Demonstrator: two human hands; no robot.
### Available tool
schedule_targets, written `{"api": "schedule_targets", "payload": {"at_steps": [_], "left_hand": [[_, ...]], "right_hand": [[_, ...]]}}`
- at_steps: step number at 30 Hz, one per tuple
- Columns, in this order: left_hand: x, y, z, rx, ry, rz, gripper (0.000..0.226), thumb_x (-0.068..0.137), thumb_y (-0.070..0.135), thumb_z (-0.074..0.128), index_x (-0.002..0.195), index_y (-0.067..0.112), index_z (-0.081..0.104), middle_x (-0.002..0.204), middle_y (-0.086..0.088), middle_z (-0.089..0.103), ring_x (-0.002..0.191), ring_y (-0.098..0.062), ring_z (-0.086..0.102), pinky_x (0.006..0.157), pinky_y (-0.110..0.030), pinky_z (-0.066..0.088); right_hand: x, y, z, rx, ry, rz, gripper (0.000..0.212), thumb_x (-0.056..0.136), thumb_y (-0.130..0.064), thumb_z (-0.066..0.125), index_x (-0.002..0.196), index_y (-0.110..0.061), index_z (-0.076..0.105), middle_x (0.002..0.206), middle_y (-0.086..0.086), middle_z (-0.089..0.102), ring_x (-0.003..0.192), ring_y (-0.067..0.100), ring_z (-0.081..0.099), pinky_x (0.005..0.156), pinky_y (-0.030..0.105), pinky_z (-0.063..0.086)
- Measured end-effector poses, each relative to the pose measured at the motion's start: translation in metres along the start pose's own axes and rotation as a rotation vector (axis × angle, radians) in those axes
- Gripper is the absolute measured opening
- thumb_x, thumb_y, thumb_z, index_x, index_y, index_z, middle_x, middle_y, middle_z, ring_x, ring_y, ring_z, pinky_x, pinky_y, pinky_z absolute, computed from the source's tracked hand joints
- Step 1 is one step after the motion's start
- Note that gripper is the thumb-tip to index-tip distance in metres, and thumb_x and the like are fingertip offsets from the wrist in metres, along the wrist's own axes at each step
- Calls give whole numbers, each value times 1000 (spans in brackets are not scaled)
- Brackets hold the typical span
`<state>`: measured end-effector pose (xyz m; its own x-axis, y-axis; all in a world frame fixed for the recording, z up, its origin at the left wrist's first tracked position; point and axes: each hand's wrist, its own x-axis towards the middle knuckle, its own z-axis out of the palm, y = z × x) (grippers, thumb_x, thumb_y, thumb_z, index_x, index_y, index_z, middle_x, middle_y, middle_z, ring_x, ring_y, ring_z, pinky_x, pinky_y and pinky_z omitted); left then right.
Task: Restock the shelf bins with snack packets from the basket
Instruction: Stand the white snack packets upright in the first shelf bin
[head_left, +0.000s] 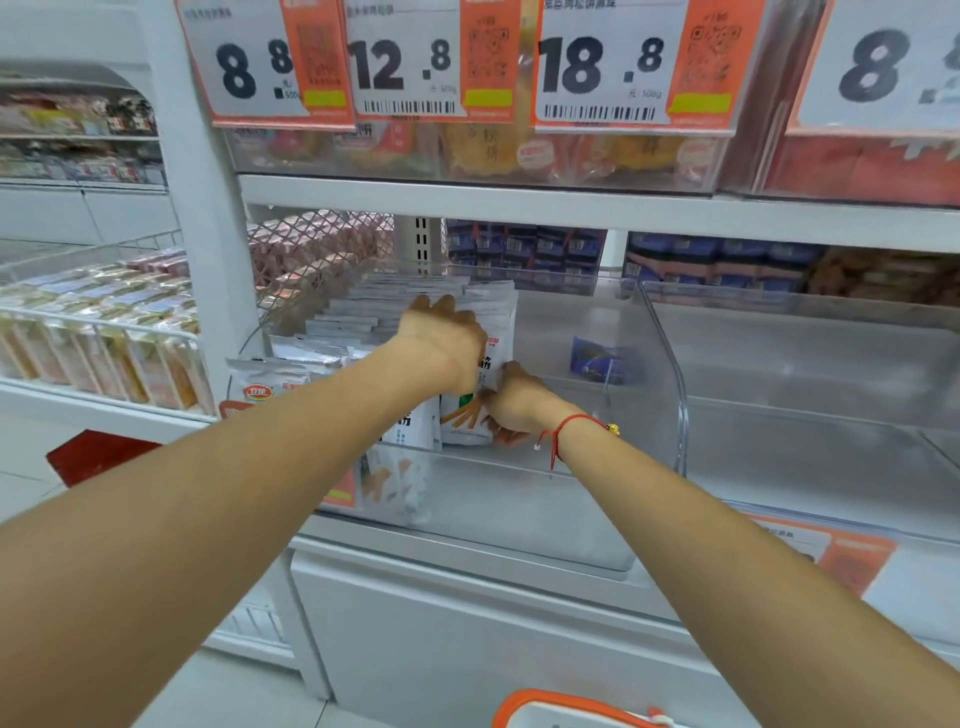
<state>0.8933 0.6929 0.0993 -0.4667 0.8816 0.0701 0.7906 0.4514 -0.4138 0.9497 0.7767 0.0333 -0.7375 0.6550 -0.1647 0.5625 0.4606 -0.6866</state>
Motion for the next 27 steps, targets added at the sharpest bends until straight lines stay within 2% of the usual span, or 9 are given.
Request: {"api": "schedule_targets", "payload": {"at_steps": [4, 7, 9, 12, 14, 17, 20, 23, 27], "left_hand": [[-5, 6, -6, 95, -83, 18, 45, 96, 23, 41, 141, 20, 42, 146, -5, 39, 142, -26, 19, 115, -42, 14], [-17, 8, -13, 139, -136, 40, 42, 98, 27, 39, 139, 17, 43, 145, -5, 41, 140, -26, 22, 113, -41, 17], [-29, 6, -16, 101, -135, 43, 40, 99, 28, 38, 136, 18, 46, 142, -5, 44, 138, -26, 25, 111, -41, 20], [-53, 2, -26, 6, -49, 66, 40, 95, 22, 45, 134, 23, 51, 137, -3, 49, 131, -25, 33, 107, -39, 25], [-72, 2, -36, -50, 43, 72, 40, 92, 19, 50, 131, 24, 55, 133, -1, 53, 127, -24, 36, 102, -36, 29], [-106, 8, -54, -199, 151, 20, 43, 89, 13, 54, 130, 26, 57, 132, -1, 55, 126, -23, 39, 100, -34, 32], [-142, 22, -59, -463, 186, -93, 34, 89, 21, 57, 121, 30, 62, 125, 1, 61, 120, -24, 51, 92, -32, 41], [-177, 44, -54, -755, 103, -164, 27, 86, 22, 58, 111, 32, 65, 116, 8, 64, 112, -20, 58, 86, -29, 43], [-209, 83, -34, -881, -30, -162, 24, 86, 25, 60, 108, 30, 66, 113, 8, 67, 109, -19, 59, 90, -29, 45]], "right_hand": [[-5, -4, -2, -34, -60, -5, 34, 95, -18, 52, 123, -2, 41, 118, 21, 61, 103, 33, 63, 90, 44, 53], [-24, -10, -10, -125, -122, -21, 40, 91, -12, 59, 125, 7, 50, 121, 24, 60, 111, 37, 60, 93, 42, 51], [-40, -13, -17, -182, -161, -31, 35, 92, -14, 57, 123, 2, 54, 120, 21, 60, 107, 33, 61, 91, 38, 51], [-67, -16, -28, -284, -140, -73, 24, 92, -19, 54, 113, -8, 57, 109, 12, 58, 88, 22, 56, 77, 31, 49], [-92, -17, -38, -322, -48, -144, 21, 88, -17, 59, 110, -16, 60, 106, 9, 57, 93, 23, 55, 77, 27, 45], [-136, -14, -48, -160, 114, -259, 25, 82, -15, 66, 107, -16, 68, 106, 8, 67, 100, 24, 62, 89, 34, 50], [-185, -1, -49, -145, 221, -334, 13, 81, -18, 66, 92, -24, 68, 89, -2, 67, 87, 20, 62, 80, 34, 52], [-235, 24, -48, -304, 183, -350, 14, 85, -23, 63, 98, -24, 66, 83, -7, 62, 78, 15, 57, 71, 29, 48], [-284, 73, -39, -378, 116, -274, 15, 87, -23, 59, 98, -26, 68, 83, -8, 62, 79, 14, 59, 70, 30, 50]]}}
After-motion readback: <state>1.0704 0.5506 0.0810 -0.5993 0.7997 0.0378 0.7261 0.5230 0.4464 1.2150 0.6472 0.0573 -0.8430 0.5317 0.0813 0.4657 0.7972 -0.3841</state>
